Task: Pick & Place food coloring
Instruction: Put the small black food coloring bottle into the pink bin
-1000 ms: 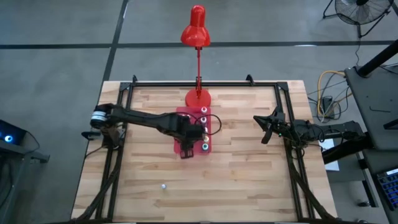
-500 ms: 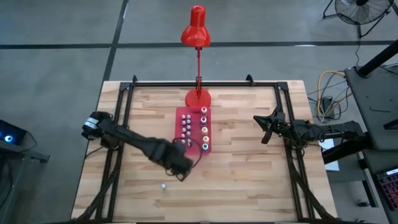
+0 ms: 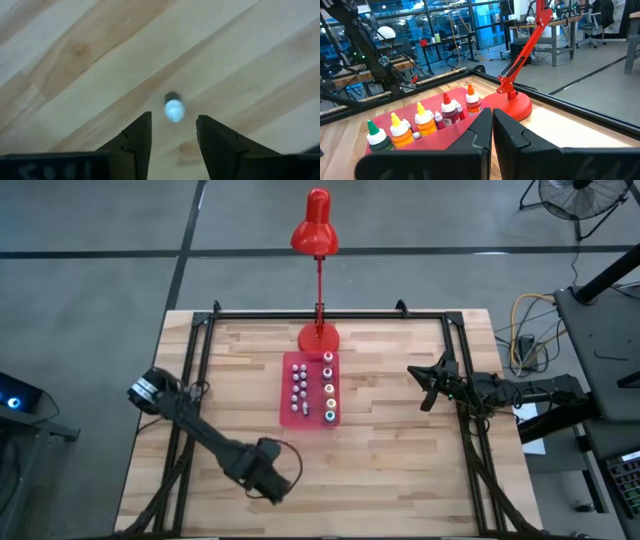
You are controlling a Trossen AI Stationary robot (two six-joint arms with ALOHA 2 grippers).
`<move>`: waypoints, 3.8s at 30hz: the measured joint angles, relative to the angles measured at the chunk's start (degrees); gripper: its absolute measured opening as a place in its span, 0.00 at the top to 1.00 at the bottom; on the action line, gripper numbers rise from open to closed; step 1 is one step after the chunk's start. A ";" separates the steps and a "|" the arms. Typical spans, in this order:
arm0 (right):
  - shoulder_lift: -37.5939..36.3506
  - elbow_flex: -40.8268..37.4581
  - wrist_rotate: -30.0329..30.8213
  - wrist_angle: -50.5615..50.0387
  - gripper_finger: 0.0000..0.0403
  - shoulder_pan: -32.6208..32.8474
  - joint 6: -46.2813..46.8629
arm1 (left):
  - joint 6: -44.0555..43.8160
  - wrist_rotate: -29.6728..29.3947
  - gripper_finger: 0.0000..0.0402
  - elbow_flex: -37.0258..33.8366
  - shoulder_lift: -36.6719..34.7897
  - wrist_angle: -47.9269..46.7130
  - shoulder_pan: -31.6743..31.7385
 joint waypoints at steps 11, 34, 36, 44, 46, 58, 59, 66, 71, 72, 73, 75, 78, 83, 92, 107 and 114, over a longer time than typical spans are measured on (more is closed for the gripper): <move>-0.04 0.00 -0.02 -0.01 0.98 0.00 -0.01 | 0.07 -2.48 0.68 -0.44 5.73 2.02 -3.83; -0.02 0.00 -0.02 0.00 0.98 -0.02 -0.01 | 4.84 -3.62 0.90 -0.35 9.97 6.46 -3.98; -0.02 -0.01 -0.01 -0.01 0.98 -0.02 0.00 | 5.68 -3.56 0.90 0.19 9.65 5.75 -3.78; -0.02 0.00 -0.01 -0.01 0.98 0.00 -0.01 | 14.07 -5.96 0.89 5.60 5.17 -4.05 0.69; -0.02 0.00 -0.02 -0.01 0.98 0.00 -0.01 | 18.10 -7.19 0.89 7.55 4.28 -5.92 2.55; 0.00 -0.02 -0.02 -0.01 0.98 0.00 -0.01 | 41.63 -9.21 0.89 15.72 3.11 -13.00 15.73; -0.02 0.00 -0.02 0.01 0.98 0.00 -0.01 | 43.48 -9.87 0.89 15.94 3.11 -13.13 16.72; 0.00 0.00 -0.02 -0.01 0.98 0.00 -0.01 | 56.82 -12.54 0.89 16.06 3.11 -12.56 23.11; 0.00 -0.02 -0.02 -0.01 0.98 0.00 -0.01 | 67.62 -12.59 0.89 13.80 3.11 -9.06 26.16; 0.00 -0.02 -0.02 0.00 0.98 0.00 -0.01 | 69.50 -12.58 0.89 13.30 3.11 -8.44 26.64; 0.00 -0.01 -0.01 -0.01 0.98 0.00 0.00 | 71.28 -12.58 0.89 12.72 3.11 -7.86 27.10; 0.00 -0.02 -0.01 0.00 0.98 0.00 0.00 | 74.43 -12.15 0.89 11.54 3.11 -6.93 27.89; 0.00 0.00 -0.02 -0.01 0.98 0.00 -0.01 | 77.71 -10.95 0.89 9.68 3.11 -4.84 28.70; 0.00 -0.01 -0.01 -0.01 0.98 -0.01 -0.01 | 82.39 -7.99 0.89 5.60 3.11 -1.36 29.00; 0.00 -0.01 -0.02 -0.01 0.98 -0.02 -0.01 | 86.03 -7.34 0.89 3.05 3.11 2.86 29.03; 0.00 0.00 0.00 -0.01 0.98 -0.02 -0.01 | 88.70 -3.85 0.89 2.95 3.11 5.73 29.14; -0.02 -0.02 0.00 -0.01 0.98 0.01 -0.01 | 89.37 -3.38 0.89 0.81 4.46 7.87 29.29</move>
